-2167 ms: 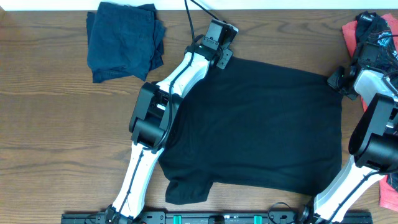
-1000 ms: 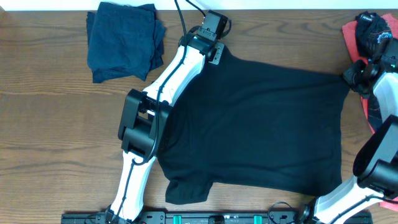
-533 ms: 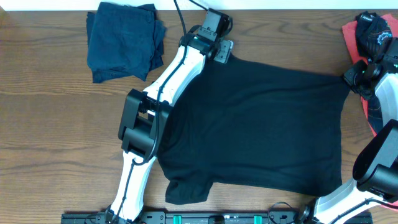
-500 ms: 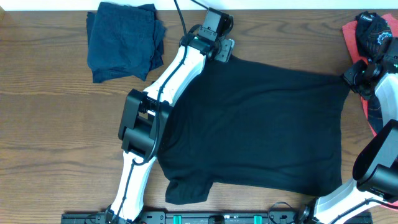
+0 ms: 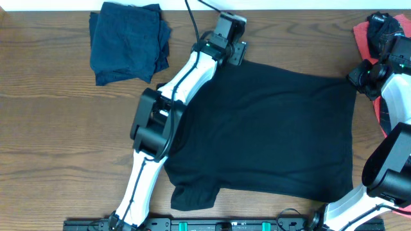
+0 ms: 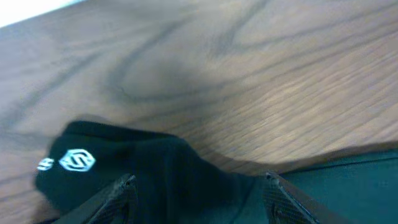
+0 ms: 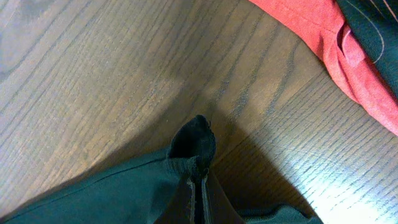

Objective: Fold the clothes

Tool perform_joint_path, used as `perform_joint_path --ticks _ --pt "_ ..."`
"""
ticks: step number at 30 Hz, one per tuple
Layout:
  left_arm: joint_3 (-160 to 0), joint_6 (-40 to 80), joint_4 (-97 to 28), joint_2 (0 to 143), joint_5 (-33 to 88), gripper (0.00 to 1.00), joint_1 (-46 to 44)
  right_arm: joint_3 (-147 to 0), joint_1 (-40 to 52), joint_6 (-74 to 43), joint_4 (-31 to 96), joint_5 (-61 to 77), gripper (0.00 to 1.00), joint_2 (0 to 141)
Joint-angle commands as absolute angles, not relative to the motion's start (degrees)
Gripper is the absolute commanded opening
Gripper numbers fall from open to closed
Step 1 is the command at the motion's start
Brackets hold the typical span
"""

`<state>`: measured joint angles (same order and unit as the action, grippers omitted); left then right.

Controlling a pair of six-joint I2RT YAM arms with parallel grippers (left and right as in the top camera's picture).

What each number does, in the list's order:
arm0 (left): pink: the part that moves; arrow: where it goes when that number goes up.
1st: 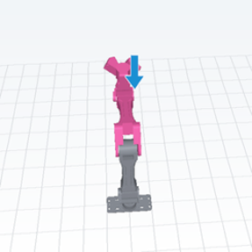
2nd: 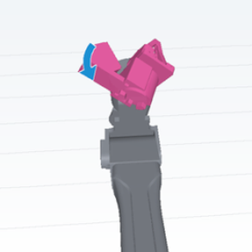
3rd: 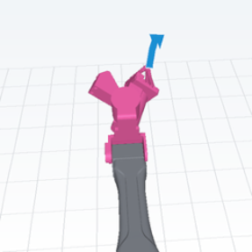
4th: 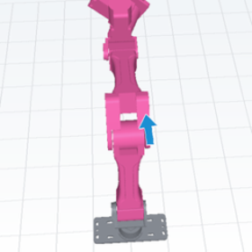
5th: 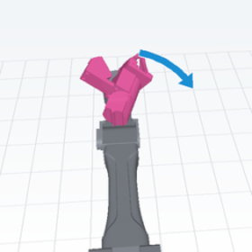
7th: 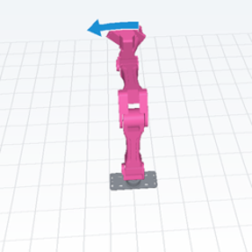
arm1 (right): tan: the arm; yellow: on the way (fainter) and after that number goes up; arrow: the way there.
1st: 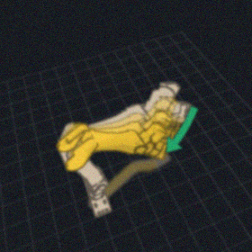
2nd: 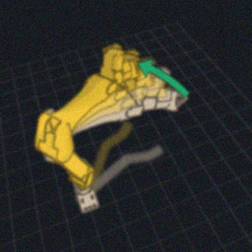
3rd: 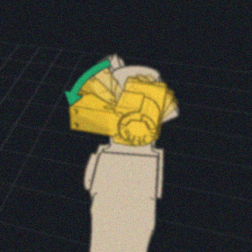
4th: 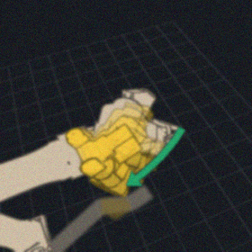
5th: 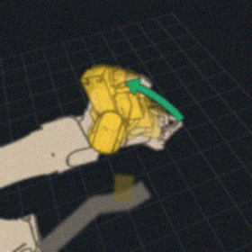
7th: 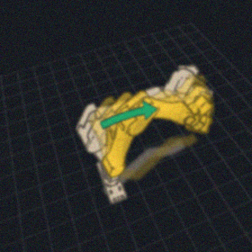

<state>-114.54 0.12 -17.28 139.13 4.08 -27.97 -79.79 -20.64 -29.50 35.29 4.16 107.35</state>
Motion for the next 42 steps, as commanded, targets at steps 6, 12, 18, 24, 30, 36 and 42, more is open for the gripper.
perform_joint_path --ticks 6,12,18,24,30,36,42 --pt "-114.6 -0.3 -15.5 142.1 3.0 0.58 -27.9 -79.9 -20.1 -28.2 35.5 3.9 0.01 105.8" --pt "-114.6 -0.3 -15.5 142.1 1.9 0.36 -27.8 -79.9 -20.1 -28.2 35.7 3.9 0.01 105.8" --pt "-114.6 -0.3 -15.2 142.1 1.9 0.19 -27.7 -79.9 -20.1 -28.2 36.2 3.9 0.01 105.8" --pt "-114.6 -0.3 -15.0 142.1 2.0 0.45 -27.7 -79.9 -20.1 -28.2 36.3 3.6 0.01 105.8" --pt "-114.6 0.9 -14.4 142.2 2.3 0.51 -28.3 -79.9 -20.1 -28.2 36.2 3.2 0.01 105.8" --pt "-114.6 1.3 -13.5 144.3 2.3 0.52 -28.7 -79.9 -20.1 -28.2 36.3 3.2 0.01 105.8" --pt "-114.6 1.2 -12.9 145.0 2.1 0.52 -28.6 -79.9 -20.1 -27.6 36.3 3.0 0.01 105.8"
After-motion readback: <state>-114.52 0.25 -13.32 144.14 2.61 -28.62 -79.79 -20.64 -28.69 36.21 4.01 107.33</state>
